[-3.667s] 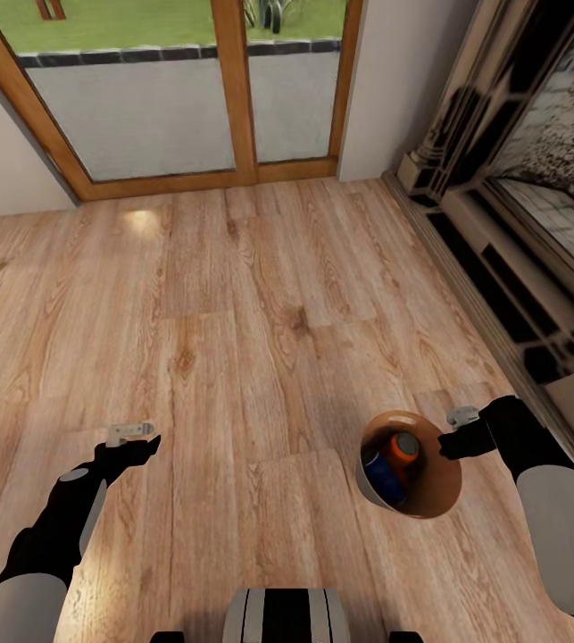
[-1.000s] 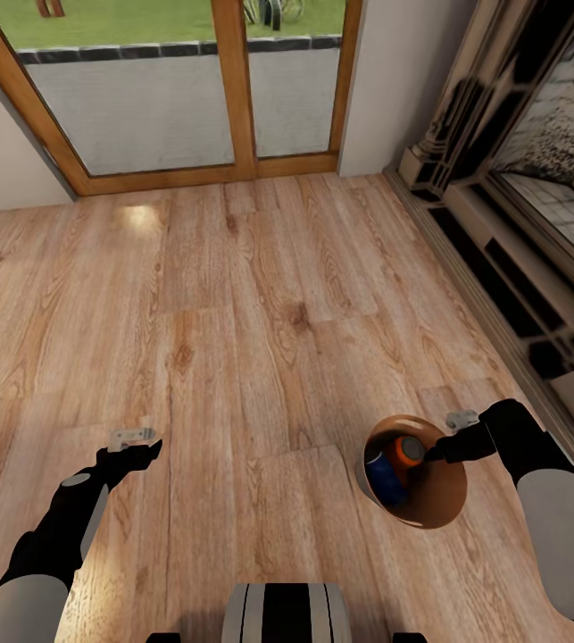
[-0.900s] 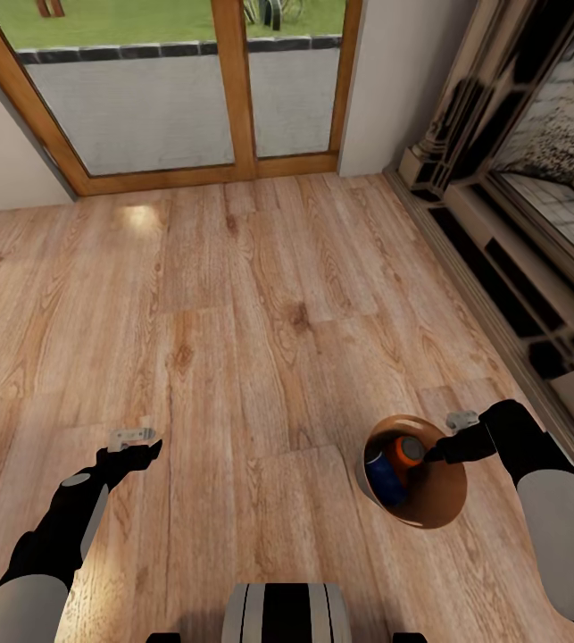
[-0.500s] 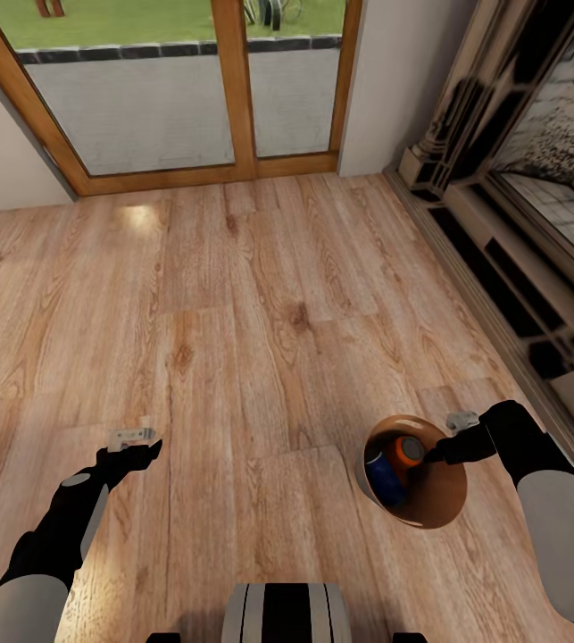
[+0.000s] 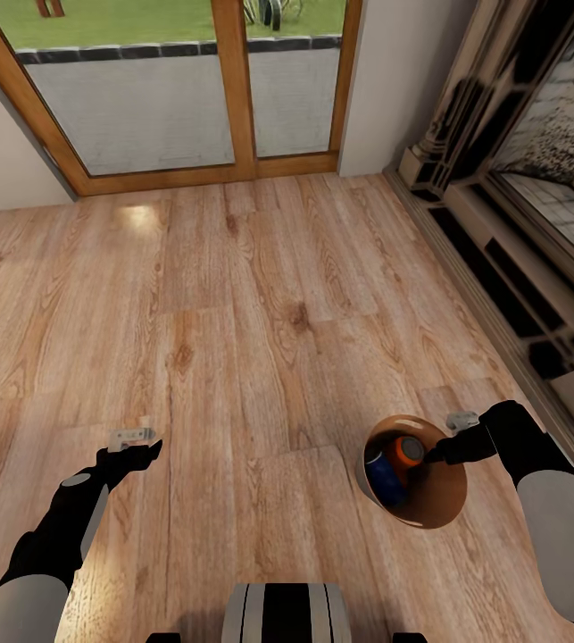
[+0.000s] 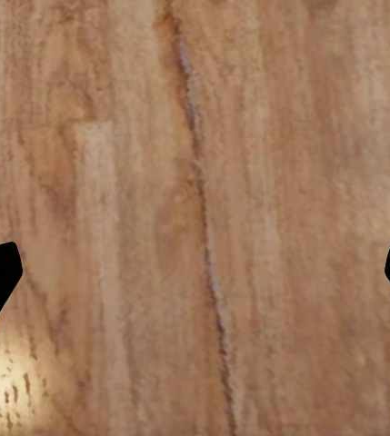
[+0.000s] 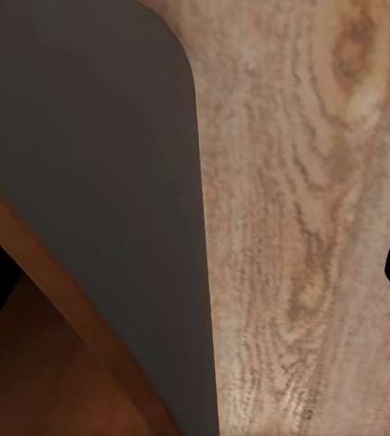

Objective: Put the three can of soda from the living room inside the tash can in the kitchen.

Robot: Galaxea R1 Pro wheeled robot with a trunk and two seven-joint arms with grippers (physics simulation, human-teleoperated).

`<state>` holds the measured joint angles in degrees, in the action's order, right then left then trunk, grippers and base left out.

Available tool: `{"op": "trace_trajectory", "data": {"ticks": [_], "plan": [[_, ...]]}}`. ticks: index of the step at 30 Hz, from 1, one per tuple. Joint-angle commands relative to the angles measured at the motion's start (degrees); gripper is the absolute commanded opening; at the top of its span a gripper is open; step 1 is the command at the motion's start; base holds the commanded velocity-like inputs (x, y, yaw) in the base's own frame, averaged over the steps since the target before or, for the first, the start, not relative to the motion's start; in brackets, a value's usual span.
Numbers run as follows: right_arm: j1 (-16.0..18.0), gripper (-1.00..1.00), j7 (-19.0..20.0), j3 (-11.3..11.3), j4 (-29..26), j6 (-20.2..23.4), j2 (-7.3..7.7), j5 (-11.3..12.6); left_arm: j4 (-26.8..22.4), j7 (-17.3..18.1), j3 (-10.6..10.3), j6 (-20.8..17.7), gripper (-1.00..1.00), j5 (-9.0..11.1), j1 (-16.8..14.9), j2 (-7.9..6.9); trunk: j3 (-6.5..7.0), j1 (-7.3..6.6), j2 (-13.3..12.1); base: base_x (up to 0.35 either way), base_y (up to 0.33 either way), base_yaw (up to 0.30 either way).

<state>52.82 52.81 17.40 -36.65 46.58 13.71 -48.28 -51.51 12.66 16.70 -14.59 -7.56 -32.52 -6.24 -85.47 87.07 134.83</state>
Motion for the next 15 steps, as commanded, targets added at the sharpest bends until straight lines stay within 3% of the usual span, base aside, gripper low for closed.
{"op": "trace_trajectory", "data": {"ticks": [1, 10, 15], "plan": [[0.0, 1.0, 0.0, 0.0, 0.0, 0.0, 0.0, 0.0, 0.0, 0.0, 0.0, 0.0, 1.0, 0.0, 0.0, 0.0, 0.0, 0.0, 0.0, 0.0, 0.0, 0.0], [0.0, 1.0, 0.0, 0.0, 0.0, 0.0, 0.0, 0.0, 0.0, 0.0, 0.0, 0.0, 1.0, 0.0, 0.0, 0.0, 0.0, 0.0, 0.0, 0.0, 0.0, 0.0], [0.0, 1.0, 0.0, 0.0, 0.0, 0.0, 0.0, 0.0, 0.0, 0.0, 0.0, -0.1, 1.0, -0.5, 0.0, -0.04, 0.9, -1.1, -2.0, 0.0, 0.0, 0.0]]}}
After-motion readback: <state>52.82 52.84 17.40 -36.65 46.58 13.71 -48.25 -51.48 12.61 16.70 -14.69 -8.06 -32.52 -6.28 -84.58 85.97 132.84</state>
